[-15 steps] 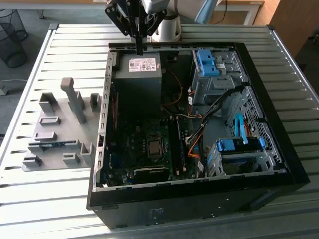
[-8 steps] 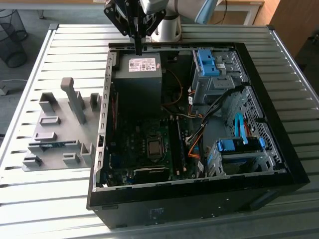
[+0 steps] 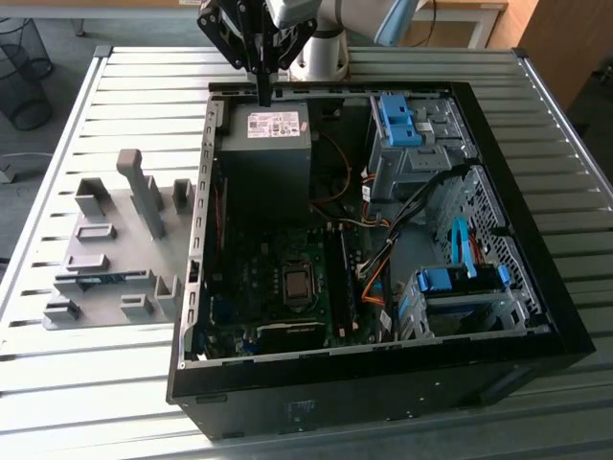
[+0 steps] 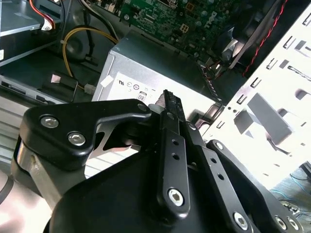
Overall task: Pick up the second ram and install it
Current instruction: 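Reach for the second ram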
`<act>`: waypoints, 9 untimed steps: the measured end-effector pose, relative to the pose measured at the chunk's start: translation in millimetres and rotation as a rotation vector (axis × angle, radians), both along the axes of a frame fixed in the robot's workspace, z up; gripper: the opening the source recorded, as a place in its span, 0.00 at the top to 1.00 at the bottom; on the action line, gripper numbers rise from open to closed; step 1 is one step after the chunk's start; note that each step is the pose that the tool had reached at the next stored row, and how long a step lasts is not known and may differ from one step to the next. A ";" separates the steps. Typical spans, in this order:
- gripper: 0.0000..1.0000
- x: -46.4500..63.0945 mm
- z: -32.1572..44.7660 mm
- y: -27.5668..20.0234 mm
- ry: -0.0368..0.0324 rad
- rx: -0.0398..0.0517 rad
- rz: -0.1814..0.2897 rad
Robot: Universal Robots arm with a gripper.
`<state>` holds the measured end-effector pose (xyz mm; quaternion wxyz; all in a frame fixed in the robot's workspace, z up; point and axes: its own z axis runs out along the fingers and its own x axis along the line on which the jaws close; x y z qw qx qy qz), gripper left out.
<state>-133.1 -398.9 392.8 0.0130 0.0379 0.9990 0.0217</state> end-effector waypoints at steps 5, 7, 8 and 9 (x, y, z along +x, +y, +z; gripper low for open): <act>0.90 -1.6 -0.2 0.0 0.0000 0.0000 0.000; 0.90 -2.3 -0.3 0.0 0.0000 0.0001 0.000; 0.90 -2.7 -0.3 0.0 0.0000 0.0000 0.000; 0.90 -3.4 -0.3 0.0 0.0000 0.0000 0.000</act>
